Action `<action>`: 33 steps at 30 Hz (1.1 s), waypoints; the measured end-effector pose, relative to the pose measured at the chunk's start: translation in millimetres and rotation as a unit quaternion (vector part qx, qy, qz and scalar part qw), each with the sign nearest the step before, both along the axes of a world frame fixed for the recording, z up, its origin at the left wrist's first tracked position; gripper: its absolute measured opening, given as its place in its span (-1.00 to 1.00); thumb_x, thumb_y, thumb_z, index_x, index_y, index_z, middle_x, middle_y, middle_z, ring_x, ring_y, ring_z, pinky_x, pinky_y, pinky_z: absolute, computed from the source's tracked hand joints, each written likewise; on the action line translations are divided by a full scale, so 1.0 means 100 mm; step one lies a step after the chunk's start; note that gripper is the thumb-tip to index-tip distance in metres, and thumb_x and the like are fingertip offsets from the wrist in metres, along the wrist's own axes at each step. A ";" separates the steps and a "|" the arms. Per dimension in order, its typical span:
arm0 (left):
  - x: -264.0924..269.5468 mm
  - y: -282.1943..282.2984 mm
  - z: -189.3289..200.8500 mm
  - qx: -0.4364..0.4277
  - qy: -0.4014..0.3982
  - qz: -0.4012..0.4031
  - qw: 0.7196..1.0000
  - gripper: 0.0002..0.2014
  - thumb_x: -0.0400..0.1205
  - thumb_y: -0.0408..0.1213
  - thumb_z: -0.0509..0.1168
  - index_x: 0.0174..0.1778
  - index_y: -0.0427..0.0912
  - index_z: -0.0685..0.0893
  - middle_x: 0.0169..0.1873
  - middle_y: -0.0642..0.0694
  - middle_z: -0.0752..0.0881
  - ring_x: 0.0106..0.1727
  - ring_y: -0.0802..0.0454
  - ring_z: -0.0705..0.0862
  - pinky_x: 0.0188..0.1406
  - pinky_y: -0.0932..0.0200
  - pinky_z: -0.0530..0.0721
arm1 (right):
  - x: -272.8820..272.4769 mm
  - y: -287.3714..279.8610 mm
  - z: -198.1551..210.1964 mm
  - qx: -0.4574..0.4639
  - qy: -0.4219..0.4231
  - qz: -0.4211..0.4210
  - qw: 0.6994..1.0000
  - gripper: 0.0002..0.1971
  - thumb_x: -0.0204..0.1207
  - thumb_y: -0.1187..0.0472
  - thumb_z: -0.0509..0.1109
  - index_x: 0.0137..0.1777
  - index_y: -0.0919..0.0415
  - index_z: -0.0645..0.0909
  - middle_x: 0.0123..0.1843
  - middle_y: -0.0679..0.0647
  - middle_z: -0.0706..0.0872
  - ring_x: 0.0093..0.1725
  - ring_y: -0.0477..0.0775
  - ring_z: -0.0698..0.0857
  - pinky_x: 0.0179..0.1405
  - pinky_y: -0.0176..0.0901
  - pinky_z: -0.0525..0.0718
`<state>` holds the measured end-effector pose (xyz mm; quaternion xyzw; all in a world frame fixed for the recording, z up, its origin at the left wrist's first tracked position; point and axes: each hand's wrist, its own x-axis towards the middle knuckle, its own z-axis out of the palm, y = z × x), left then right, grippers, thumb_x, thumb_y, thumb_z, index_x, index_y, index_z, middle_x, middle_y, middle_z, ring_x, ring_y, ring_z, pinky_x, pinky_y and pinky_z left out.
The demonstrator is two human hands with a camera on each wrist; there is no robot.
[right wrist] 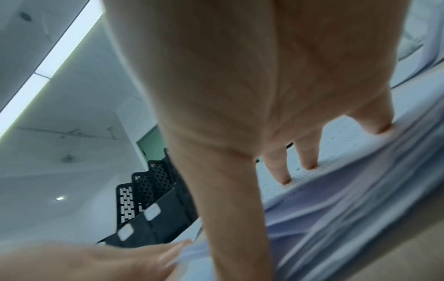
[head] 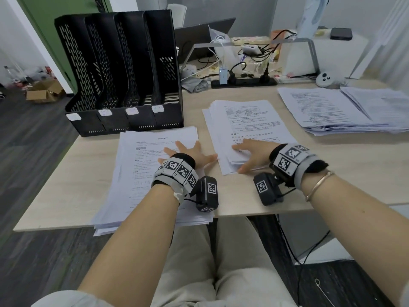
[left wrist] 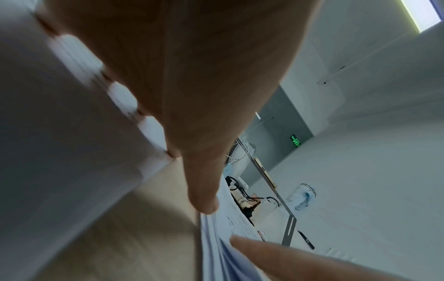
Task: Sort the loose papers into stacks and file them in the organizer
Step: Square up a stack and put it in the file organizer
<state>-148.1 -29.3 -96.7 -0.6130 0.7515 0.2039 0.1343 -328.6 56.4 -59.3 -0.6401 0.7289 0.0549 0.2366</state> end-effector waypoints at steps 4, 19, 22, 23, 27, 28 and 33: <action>-0.08 0.07 0.05 0.004 0.003 0.010 1.000 -0.11 0.42 0.50 0.09 0.61 0.21 -0.04 0.64 -0.29 -0.25 0.57 -0.57 -0.24 0.43 -0.60 -0.12 | -0.12 -0.25 0.05 -0.012 0.009 -0.032 0.999 -0.17 0.42 0.02 0.53 0.64 0.06 0.20 0.66 0.06 0.21 0.61 0.13 0.24 0.52 -0.11 0.19; -0.08 0.07 0.14 0.016 0.096 0.037 0.995 -0.03 0.25 0.55 -0.03 0.56 0.09 0.24 0.64 -0.21 0.12 0.65 -0.33 -0.04 0.48 -0.51 -0.09 | -0.20 -0.44 0.19 -0.120 0.063 -0.105 0.985 -0.20 0.51 0.10 0.37 0.66 -0.10 0.00 0.71 0.08 -0.08 0.67 0.26 -0.18 0.54 0.48 -0.25; 0.02 0.13 0.30 0.003 0.212 0.049 0.976 -0.33 0.62 0.22 0.10 0.58 -0.09 0.29 0.59 -0.13 0.30 0.60 -0.15 0.23 0.60 -0.18 0.07 | -0.05 -0.33 0.28 -0.175 0.006 -0.084 0.981 -0.20 0.51 0.11 0.37 0.66 -0.08 0.00 0.71 0.11 -0.11 0.68 0.24 -0.18 0.53 0.44 -0.24; 0.06 0.13 0.34 -0.010 0.257 0.060 0.965 -0.41 0.66 0.11 0.14 0.56 -0.12 0.33 0.56 -0.13 0.35 0.57 -0.13 0.30 0.59 -0.12 0.15 | 0.01 -0.28 0.31 -0.186 -0.020 -0.075 0.979 -0.20 0.51 0.13 0.38 0.66 -0.07 0.01 0.71 0.12 -0.10 0.68 0.23 -0.17 0.55 0.42 -0.21; 0.31 0.21 0.52 -0.060 0.345 0.068 0.934 -0.52 0.67 0.02 0.19 0.47 -0.12 0.46 0.47 -0.10 0.48 0.48 -0.08 0.43 0.41 0.14 0.33 | 0.30 -0.02 0.39 -0.190 -0.124 -0.039 0.973 -0.22 0.48 0.13 0.44 0.64 -0.03 0.13 0.70 0.12 0.01 0.68 0.09 -0.02 0.61 0.05 0.06; 0.40 0.22 0.56 -0.069 0.350 0.067 0.932 -0.54 0.68 -0.01 0.18 0.45 -0.14 0.49 0.45 -0.08 0.50 0.47 -0.06 0.45 0.31 0.20 0.32 | 0.39 0.03 0.39 -0.183 -0.141 -0.030 0.972 -0.25 0.49 0.12 0.44 0.63 -0.03 0.16 0.70 0.10 0.03 0.68 0.05 0.01 0.60 -0.03 0.08; 0.88 0.12 0.62 -0.114 0.348 0.129 0.922 -0.56 0.65 0.00 0.22 0.40 -0.14 0.54 0.39 -0.06 0.56 0.41 -0.05 0.51 0.38 0.08 0.42 | 0.80 0.14 0.27 -0.143 -0.160 0.024 0.976 -0.34 0.51 0.06 0.44 0.58 0.00 0.28 0.64 0.04 0.21 0.62 -0.02 0.18 0.50 -0.22 0.15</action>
